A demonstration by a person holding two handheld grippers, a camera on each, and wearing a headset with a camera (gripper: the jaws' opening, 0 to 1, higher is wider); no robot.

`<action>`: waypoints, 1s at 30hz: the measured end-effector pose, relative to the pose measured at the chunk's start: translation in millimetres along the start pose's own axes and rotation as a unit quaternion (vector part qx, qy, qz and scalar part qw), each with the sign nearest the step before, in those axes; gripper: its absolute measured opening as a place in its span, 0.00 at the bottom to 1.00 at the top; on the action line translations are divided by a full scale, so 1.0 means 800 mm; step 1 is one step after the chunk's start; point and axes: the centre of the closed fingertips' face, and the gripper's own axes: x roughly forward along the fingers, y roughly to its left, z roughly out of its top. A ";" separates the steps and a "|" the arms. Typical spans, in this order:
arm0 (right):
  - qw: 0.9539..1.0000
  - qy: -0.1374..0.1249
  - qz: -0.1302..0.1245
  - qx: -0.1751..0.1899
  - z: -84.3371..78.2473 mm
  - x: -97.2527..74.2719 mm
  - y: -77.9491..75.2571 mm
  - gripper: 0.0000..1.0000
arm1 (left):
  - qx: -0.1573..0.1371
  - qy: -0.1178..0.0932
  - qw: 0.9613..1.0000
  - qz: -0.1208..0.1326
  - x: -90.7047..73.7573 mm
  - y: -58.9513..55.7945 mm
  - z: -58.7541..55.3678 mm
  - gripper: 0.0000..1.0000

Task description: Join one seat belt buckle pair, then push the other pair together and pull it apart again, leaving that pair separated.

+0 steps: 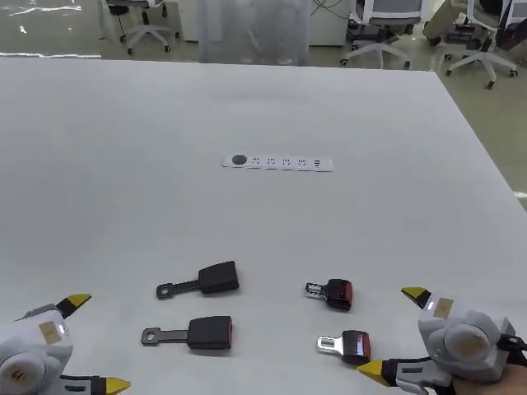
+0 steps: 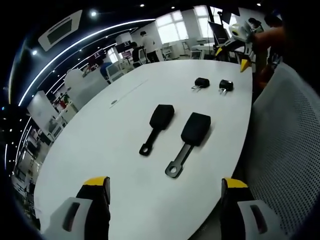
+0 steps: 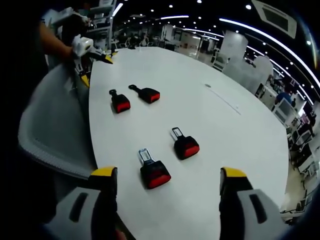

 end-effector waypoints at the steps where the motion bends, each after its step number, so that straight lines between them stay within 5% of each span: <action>1: 1.000 0.000 0.000 0.000 -0.001 0.000 0.000 0.84 | 0.000 -0.002 1.000 -0.002 0.000 0.000 0.007 0.92; 8: 1.000 0.006 0.018 -0.017 -0.003 0.005 0.003 0.78 | 0.044 0.003 0.999 -0.028 0.012 -0.005 0.034 0.85; 12: 0.999 0.011 0.035 -0.041 -0.002 0.011 0.008 0.71 | 0.097 0.049 0.992 -0.062 0.026 -0.016 0.027 0.70; 16: 0.995 0.028 0.070 -0.066 -0.007 0.018 0.020 0.60 | 0.096 0.047 0.991 -0.077 0.045 -0.022 0.035 0.69; 23: 0.989 0.047 0.096 -0.101 -0.012 0.036 0.028 0.52 | 0.158 0.073 0.978 -0.115 0.074 -0.039 0.043 0.63; 30: 0.984 0.074 0.120 -0.113 -0.028 0.054 0.033 0.43 | 0.185 0.088 0.968 -0.142 0.106 -0.050 0.055 0.54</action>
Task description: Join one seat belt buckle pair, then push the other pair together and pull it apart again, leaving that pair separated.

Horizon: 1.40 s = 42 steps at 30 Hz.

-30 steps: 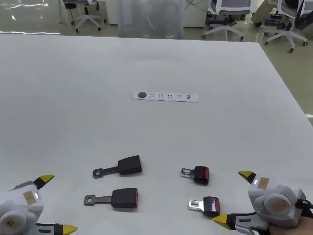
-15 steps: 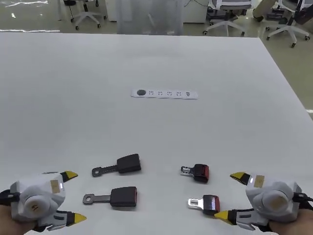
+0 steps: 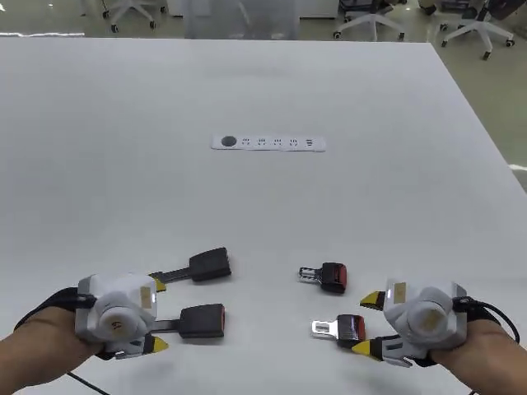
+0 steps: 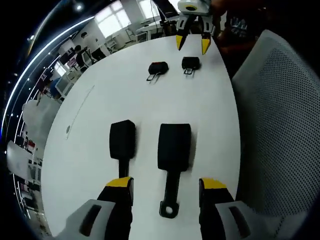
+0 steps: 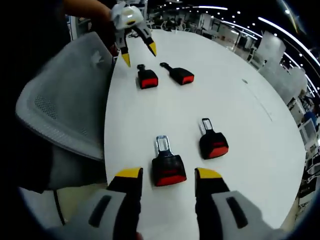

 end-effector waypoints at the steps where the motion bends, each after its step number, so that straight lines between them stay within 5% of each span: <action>1: 1.000 0.004 0.003 -0.005 -0.002 0.002 0.000 0.42 | 0.004 0.001 1.000 -0.004 0.003 0.000 0.002 0.53; 18: 0.997 0.052 0.046 -0.036 -0.021 0.034 -0.001 0.35 | 0.038 0.024 0.997 -0.067 0.050 -0.014 0.013 0.41; 30: 0.994 0.055 0.051 -0.082 -0.019 0.047 -0.001 0.34 | 0.059 0.015 0.994 -0.090 0.053 -0.020 0.013 0.33; 42: 0.994 0.062 0.068 -0.066 -0.020 0.048 -0.002 0.34 | 0.076 0.034 0.992 -0.096 0.054 -0.022 0.014 0.32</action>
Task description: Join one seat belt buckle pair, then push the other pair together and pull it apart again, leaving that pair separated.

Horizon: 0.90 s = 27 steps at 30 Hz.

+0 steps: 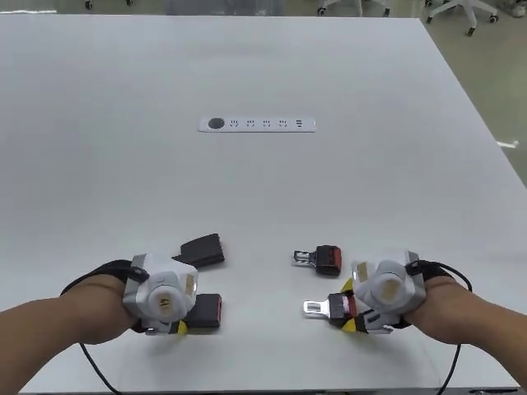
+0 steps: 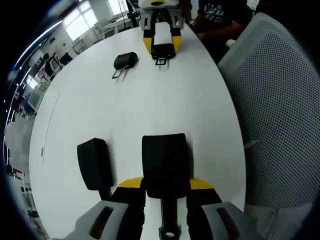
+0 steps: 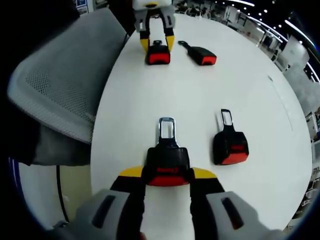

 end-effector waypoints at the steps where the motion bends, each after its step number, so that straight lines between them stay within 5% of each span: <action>1: 1.000 0.000 0.000 0.002 0.000 0.000 0.000 0.34 | 0.006 0.000 1.000 0.000 0.000 0.000 0.000 0.32; 12: 1.000 0.003 -0.013 0.010 0.024 0.010 0.003 0.35 | -0.007 0.002 1.000 -0.011 0.000 0.002 0.000 0.33; 27: 0.998 -0.051 -0.016 0.011 0.116 0.050 0.013 0.35 | -0.005 0.004 1.000 -0.009 0.000 0.001 0.000 0.32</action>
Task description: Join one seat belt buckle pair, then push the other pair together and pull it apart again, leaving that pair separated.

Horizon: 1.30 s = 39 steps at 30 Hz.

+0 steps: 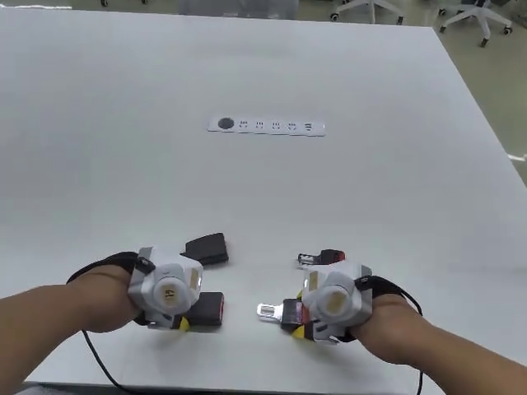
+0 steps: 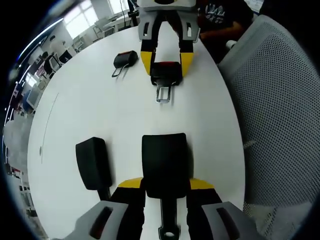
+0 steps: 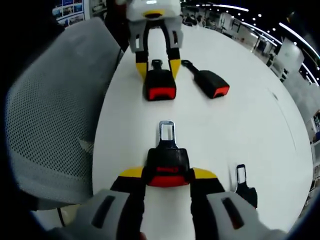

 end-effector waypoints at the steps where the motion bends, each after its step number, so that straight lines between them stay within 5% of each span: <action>1: 1.000 -0.003 0.000 0.001 0.004 0.003 0.000 0.35 | 0.000 0.000 1.000 0.001 0.000 0.000 0.000 0.32; 13: 0.999 -0.002 0.016 -0.028 0.049 0.029 0.008 0.34 | 0.000 -0.001 1.000 -0.001 0.000 0.000 -0.002 0.32; 21: 0.999 0.003 0.011 -0.033 0.054 0.030 0.007 0.34 | 0.002 0.002 1.000 0.000 0.001 -0.001 -0.002 0.32; 32: 0.999 -0.031 0.006 -0.024 0.064 0.036 0.004 0.34 | 0.000 0.008 1.000 -0.002 0.000 0.000 -0.002 0.32; 39: 0.999 -0.022 -0.002 -0.043 0.073 0.039 0.002 0.33 | -0.009 0.000 1.000 -0.004 -0.001 0.001 -0.002 0.31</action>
